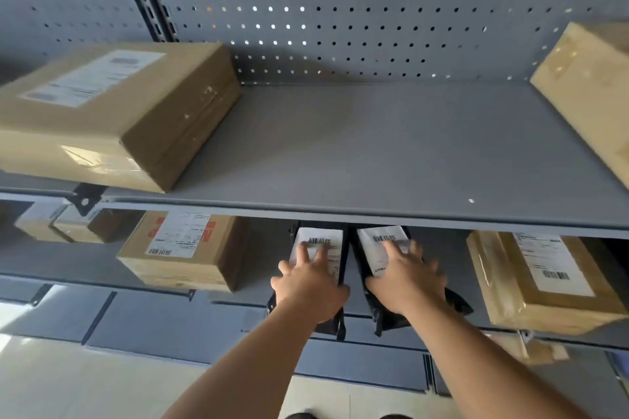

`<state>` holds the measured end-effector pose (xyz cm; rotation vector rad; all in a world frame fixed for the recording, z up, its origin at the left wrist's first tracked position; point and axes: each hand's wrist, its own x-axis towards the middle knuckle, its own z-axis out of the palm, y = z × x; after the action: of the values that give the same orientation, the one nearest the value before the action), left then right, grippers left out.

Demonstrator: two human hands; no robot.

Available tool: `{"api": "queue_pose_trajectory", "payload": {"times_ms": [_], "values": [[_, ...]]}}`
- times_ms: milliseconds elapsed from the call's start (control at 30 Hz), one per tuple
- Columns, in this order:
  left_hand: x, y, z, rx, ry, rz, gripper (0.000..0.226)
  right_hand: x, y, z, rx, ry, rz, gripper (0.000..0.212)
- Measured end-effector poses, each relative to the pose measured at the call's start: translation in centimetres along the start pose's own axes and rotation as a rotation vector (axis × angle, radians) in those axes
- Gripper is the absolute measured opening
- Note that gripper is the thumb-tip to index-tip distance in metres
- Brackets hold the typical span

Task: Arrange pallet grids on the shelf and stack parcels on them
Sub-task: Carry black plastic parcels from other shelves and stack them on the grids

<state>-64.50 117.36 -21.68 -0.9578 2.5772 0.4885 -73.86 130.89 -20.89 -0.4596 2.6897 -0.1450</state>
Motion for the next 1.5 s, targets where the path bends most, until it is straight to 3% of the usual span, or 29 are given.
{"api": "queue_pose_trajectory", "payload": {"times_ms": [300,733,933,1200,1500], "values": [[-8.0,-2.2,-0.6,-0.126,0.132,-0.106,0.083,-5.9,-0.8,-0.7,-0.018,0.018,-0.176,0.073],[-23.1,-8.3,0.9,-0.306,0.378,-0.518,0.084,-16.6,-6.5,0.2,-0.016,-0.032,-0.651,0.075],[-29.6,-15.4,0.3,-0.421,0.475,-0.69,0.077,-23.1,-13.6,1.8,-0.097,-0.034,-0.867,0.074],[-38.2,-29.4,-2.2,-0.481,0.646,-0.913,0.075,-34.1,-28.8,5.0,-0.144,-0.006,-1.126,0.079],[-46.2,-42.2,-4.7,-0.494,0.767,-1.067,0.071,-44.0,-41.9,7.7,-0.167,-0.015,-1.285,0.08]]}}
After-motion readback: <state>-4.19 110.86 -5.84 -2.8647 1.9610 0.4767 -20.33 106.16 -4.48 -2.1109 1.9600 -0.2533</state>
